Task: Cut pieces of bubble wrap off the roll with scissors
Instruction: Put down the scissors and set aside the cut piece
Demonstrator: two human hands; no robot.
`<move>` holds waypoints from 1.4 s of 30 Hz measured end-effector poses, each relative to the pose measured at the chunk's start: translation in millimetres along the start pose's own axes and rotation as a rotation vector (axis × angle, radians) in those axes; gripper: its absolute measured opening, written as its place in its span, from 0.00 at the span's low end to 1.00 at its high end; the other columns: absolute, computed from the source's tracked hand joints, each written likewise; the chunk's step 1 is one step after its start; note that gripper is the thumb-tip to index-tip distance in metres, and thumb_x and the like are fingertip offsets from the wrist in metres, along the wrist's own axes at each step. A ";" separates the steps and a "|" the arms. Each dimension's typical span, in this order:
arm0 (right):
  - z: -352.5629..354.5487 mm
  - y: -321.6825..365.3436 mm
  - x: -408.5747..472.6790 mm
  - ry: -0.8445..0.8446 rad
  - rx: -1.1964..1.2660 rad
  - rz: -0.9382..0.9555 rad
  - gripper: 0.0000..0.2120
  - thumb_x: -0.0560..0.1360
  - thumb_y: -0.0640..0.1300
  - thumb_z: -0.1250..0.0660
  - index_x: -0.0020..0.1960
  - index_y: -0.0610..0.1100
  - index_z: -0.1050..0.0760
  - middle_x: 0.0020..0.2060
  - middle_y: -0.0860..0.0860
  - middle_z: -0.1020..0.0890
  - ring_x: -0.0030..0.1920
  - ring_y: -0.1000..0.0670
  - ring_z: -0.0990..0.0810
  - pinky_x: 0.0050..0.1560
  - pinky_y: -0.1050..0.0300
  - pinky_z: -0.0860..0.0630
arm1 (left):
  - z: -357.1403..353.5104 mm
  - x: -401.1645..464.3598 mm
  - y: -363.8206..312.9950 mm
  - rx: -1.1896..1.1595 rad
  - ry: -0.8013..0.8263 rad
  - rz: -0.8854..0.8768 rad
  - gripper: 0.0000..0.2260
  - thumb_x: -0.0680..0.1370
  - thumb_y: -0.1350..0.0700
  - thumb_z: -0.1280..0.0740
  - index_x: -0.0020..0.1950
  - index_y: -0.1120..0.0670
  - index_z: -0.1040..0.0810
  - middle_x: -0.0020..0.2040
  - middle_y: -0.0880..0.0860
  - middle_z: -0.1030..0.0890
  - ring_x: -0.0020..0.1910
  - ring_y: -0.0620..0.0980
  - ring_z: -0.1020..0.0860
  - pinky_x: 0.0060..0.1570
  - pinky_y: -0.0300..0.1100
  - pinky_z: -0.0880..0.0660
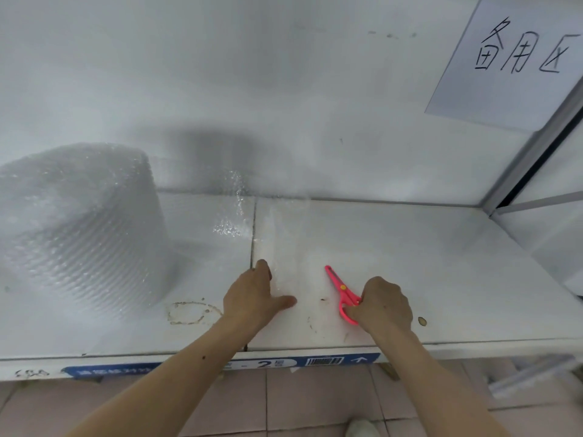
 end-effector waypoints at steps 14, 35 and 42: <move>-2.0 -0.7 -4.2 0.074 0.128 0.035 0.05 0.71 0.43 0.31 0.47 0.44 0.19 0.42 0.47 0.17 0.42 0.45 0.18 0.37 0.59 0.28 | -20.7 -8.4 -7.7 -0.063 -0.079 -0.099 0.13 0.74 0.52 0.29 0.54 0.48 0.29 0.44 0.43 0.22 0.44 0.45 0.24 0.40 0.41 0.26; -12.5 19.4 -11.9 0.219 0.738 -0.011 0.05 0.75 0.41 0.31 0.47 0.39 0.20 0.37 0.45 0.14 0.32 0.50 0.14 0.30 0.61 0.21 | -32.9 -5.3 -5.1 0.518 -0.196 -0.908 0.07 0.68 0.55 0.24 0.34 0.52 0.20 0.33 0.48 0.23 0.31 0.50 0.24 0.32 0.42 0.26; -21.5 15.6 -12.1 0.272 0.732 -0.050 0.14 0.72 0.48 0.27 0.40 0.37 0.18 0.29 0.47 0.14 0.32 0.49 0.14 0.44 0.56 0.18 | -25.8 -40.2 -11.1 0.248 -0.362 -0.913 0.10 0.78 0.53 0.41 0.41 0.52 0.22 0.39 0.48 0.23 0.36 0.48 0.25 0.36 0.41 0.27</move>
Point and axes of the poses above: each hand's wrist, its own x-axis towards the middle knuckle, its own z-axis out of the back of the hand, y = z × x, the point moved 2 cm from there along x, towards the middle knuckle
